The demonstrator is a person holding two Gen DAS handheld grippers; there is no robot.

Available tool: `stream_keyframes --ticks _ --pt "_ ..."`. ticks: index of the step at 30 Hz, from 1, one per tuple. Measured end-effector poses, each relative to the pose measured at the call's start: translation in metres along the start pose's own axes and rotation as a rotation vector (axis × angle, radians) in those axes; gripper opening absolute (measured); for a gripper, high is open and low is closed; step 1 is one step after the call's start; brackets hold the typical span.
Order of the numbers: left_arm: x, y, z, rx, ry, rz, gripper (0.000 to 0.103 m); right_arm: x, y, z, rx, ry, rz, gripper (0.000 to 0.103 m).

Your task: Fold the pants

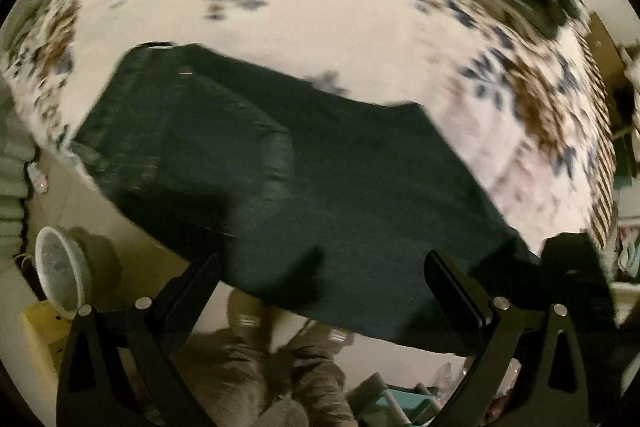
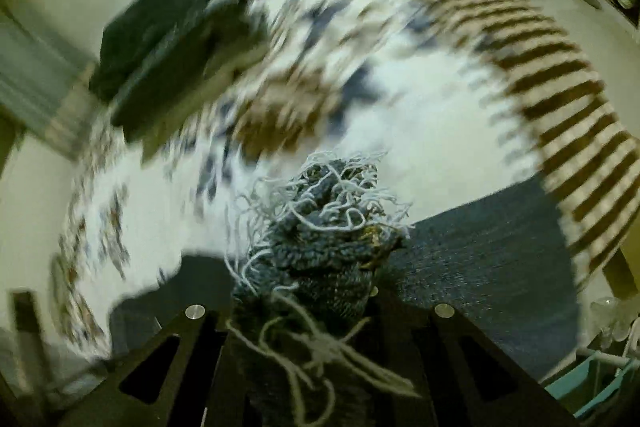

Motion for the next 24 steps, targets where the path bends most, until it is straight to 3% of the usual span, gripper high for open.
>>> stream_keyframes --ticks 4,7,14,22,24 --pt "0.008 0.037 0.0 0.011 -0.008 0.036 0.103 -0.042 0.04 -0.052 -0.055 0.078 0.068 0.009" --pt "0.01 0.054 -0.003 0.006 0.001 0.061 0.103 -0.053 0.063 -0.076 -0.093 0.089 0.125 0.009" --pt "0.015 0.064 -0.003 -0.021 0.001 0.071 0.103 -0.051 0.099 -0.095 -0.169 0.097 0.205 0.009" --pt "0.025 0.072 0.011 -0.028 -0.04 0.075 0.103 -0.06 0.13 -0.105 -0.185 0.112 0.273 0.009" --pt "0.027 0.074 0.012 -0.025 -0.047 0.083 0.103 -0.066 0.139 -0.112 -0.207 0.141 0.322 0.017"
Point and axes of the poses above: each gripper's, at about its wrist camera, not at the fingertips, and z roughly against the way its jaws point, y to its left, x to its top, the point moved 3 cm from there along -z, roughly the way its jaws point, and after that the axes turned 6 degrees about y, right-handed, at the moved point
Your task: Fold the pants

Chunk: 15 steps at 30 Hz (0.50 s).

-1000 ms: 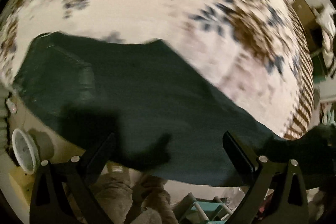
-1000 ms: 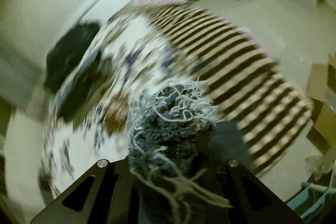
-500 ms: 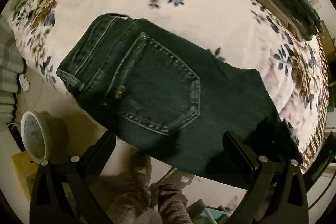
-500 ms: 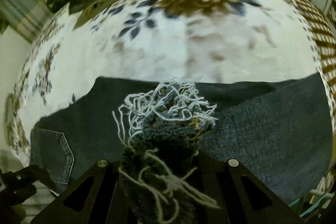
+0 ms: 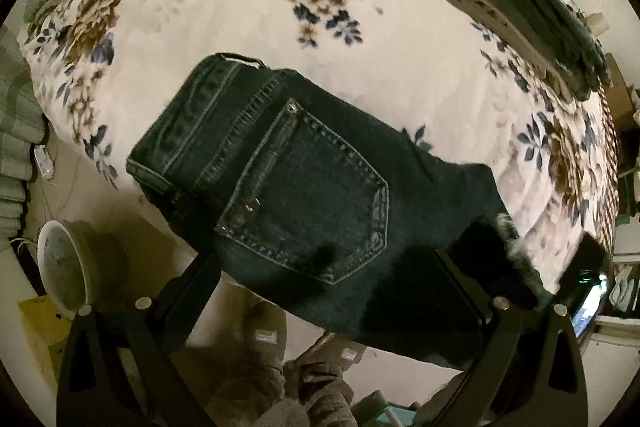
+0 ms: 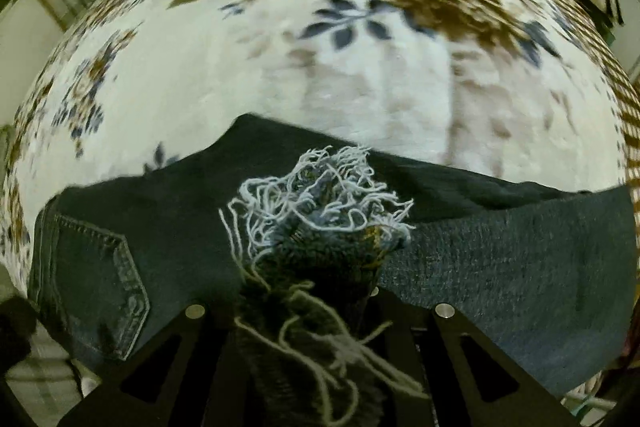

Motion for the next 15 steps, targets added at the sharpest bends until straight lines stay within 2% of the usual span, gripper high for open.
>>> stream_keyframes --ticks 1,2,3,4,5,6,8,9,11,15 --pt "0.001 0.002 0.001 0.0 -0.002 0.005 0.103 -0.001 0.007 -0.003 -0.012 0.022 0.028 0.021" --pt "0.002 0.004 0.002 -0.001 -0.004 0.009 0.103 0.0 0.014 -0.004 0.01 0.034 0.049 0.041" --pt "0.003 0.008 0.004 -0.003 -0.01 0.019 0.103 0.0 0.021 -0.003 0.081 0.06 0.064 0.071" --pt "0.004 0.011 0.006 -0.002 -0.015 0.024 0.103 -0.001 0.027 -0.001 0.2 0.107 0.071 0.082" --pt "0.005 0.014 0.008 -0.002 -0.021 0.029 0.103 -0.002 0.03 0.003 0.299 0.139 0.065 0.087" --pt "0.006 0.017 0.01 -0.004 -0.026 0.036 0.103 -0.004 0.028 0.011 0.374 0.155 0.039 0.087" --pt "0.008 0.024 0.013 -0.005 -0.031 0.049 0.103 -0.008 0.01 0.032 0.445 0.156 -0.034 0.087" --pt "0.007 0.027 0.013 -0.005 -0.032 0.059 0.103 -0.012 -0.009 0.044 0.45 0.152 -0.091 0.087" --pt "0.006 0.03 0.01 -0.013 -0.024 0.075 0.103 -0.019 -0.046 0.06 0.396 0.142 -0.182 0.087" --pt "0.003 0.02 -0.002 -0.053 0.009 0.085 0.103 -0.038 -0.154 0.08 0.2 0.131 -0.368 0.087"
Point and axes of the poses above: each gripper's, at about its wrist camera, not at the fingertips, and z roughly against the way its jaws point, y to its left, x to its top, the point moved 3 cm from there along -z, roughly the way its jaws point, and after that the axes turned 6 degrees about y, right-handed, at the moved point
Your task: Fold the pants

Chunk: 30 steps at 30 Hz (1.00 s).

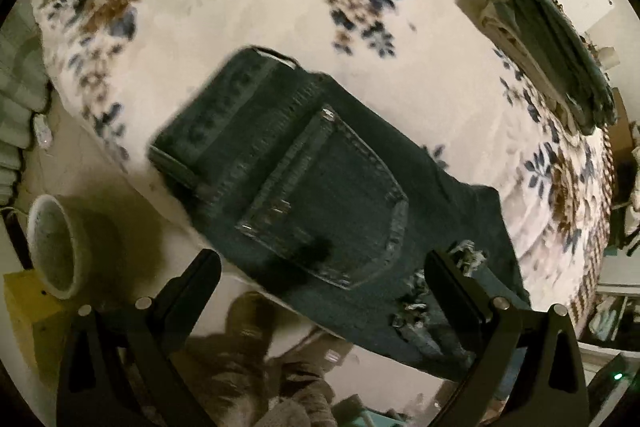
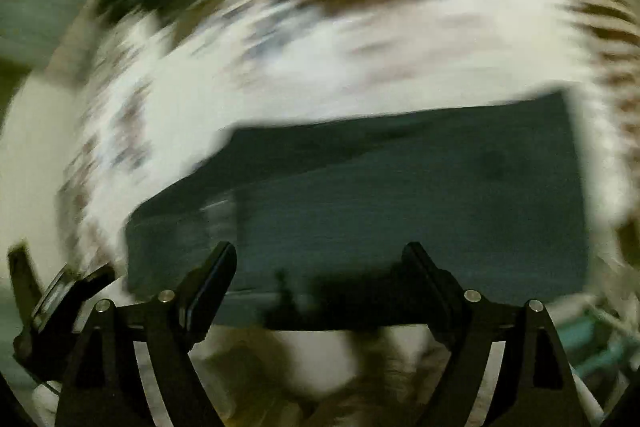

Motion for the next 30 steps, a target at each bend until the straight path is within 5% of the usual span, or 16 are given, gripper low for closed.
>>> stream_keyframes --ticks 5,9,10,11,15,22,25,30 --pt "-0.008 -0.043 -0.016 -0.047 0.016 -0.098 0.103 0.038 -0.115 0.005 -0.075 0.006 -0.177 0.087" --pt "-0.016 -0.069 -0.027 -0.072 0.049 -0.151 0.103 0.066 -0.15 -0.03 0.137 0.096 -0.208 0.084" --pt "-0.018 -0.074 -0.028 -0.071 0.053 -0.165 0.103 0.07 -0.148 -0.036 0.149 0.103 -0.176 0.077" --pt "-0.02 -0.077 -0.028 -0.067 0.054 -0.178 0.103 0.073 -0.145 -0.04 0.138 0.101 -0.135 0.042" --pt "-0.028 -0.083 -0.031 -0.049 0.056 -0.206 0.103 0.078 -0.13 -0.028 0.069 0.061 -0.066 0.022" --pt "-0.038 -0.074 -0.042 -0.018 0.069 -0.207 0.103 0.09 -0.145 -0.018 0.073 0.025 -0.086 0.02" --pt "-0.041 -0.064 -0.045 -0.007 0.078 -0.192 0.103 0.089 -0.154 -0.017 0.025 0.035 -0.105 0.046" --pt "-0.045 -0.04 -0.045 0.0 0.092 -0.137 0.103 0.057 -0.139 0.004 -0.088 0.061 -0.009 0.048"
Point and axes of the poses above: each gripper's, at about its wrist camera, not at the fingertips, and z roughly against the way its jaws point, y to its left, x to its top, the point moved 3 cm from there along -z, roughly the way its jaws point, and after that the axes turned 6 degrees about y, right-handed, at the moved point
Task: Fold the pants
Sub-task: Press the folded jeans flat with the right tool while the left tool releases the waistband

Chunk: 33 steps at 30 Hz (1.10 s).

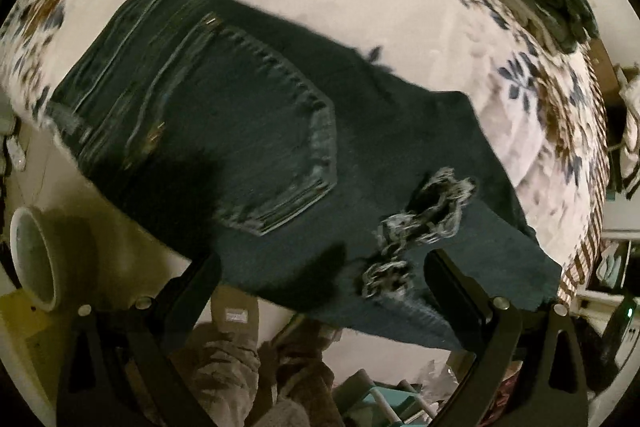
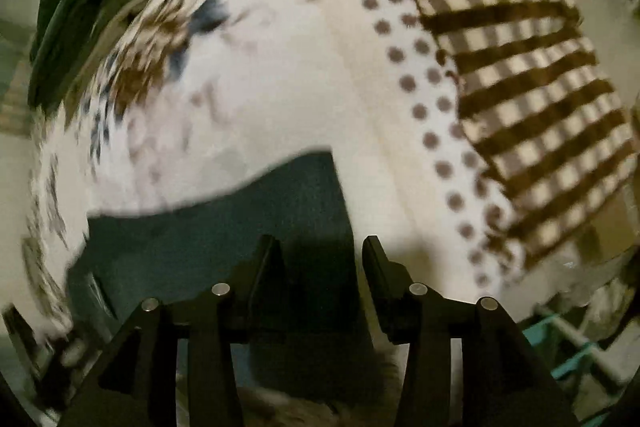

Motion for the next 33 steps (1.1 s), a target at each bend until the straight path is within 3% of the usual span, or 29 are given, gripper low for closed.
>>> stream_keyframes --ticks 4,11,12,15,17,20,23,24,26,28,33 --pt "-0.007 0.019 -0.001 0.009 0.016 0.034 0.103 -0.023 -0.007 -0.024 -0.059 0.056 0.01 0.047" --pt "-0.013 0.06 0.01 0.01 0.008 0.102 0.103 -0.013 -0.009 -0.031 0.022 0.084 -0.09 0.048" --pt "-0.013 0.071 0.012 0.013 0.004 0.129 0.103 -0.013 -0.011 -0.029 0.037 0.072 -0.09 0.037" --pt "-0.011 0.094 0.015 0.008 -0.005 0.197 0.103 -0.007 -0.001 -0.019 -0.019 0.027 -0.015 0.022" --pt "-0.007 0.11 0.019 -0.013 -0.028 0.25 0.103 -0.002 0.006 -0.011 -0.069 -0.014 0.008 0.02" --pt "0.001 0.131 0.021 -0.046 -0.06 0.326 0.103 0.004 0.005 -0.013 -0.065 0.01 -0.033 0.02" --pt "0.013 0.15 0.017 -0.111 -0.098 0.42 0.103 0.002 0.006 -0.013 -0.073 0.036 -0.021 0.029" --pt "0.018 0.155 0.015 -0.124 -0.116 0.442 0.103 0.001 0.008 -0.012 -0.057 0.046 -0.036 0.041" --pt "0.027 0.162 0.011 -0.142 -0.154 0.469 0.103 -0.002 0.008 -0.007 0.0 0.056 -0.07 0.055" --pt "0.041 0.168 0.003 -0.153 -0.185 0.501 0.103 -0.003 0.012 0.0 0.015 0.04 -0.075 0.06" --pt "0.06 0.173 -0.013 -0.188 -0.194 0.59 0.103 -0.01 0.036 0.0 -0.047 0.0 -0.029 0.078"
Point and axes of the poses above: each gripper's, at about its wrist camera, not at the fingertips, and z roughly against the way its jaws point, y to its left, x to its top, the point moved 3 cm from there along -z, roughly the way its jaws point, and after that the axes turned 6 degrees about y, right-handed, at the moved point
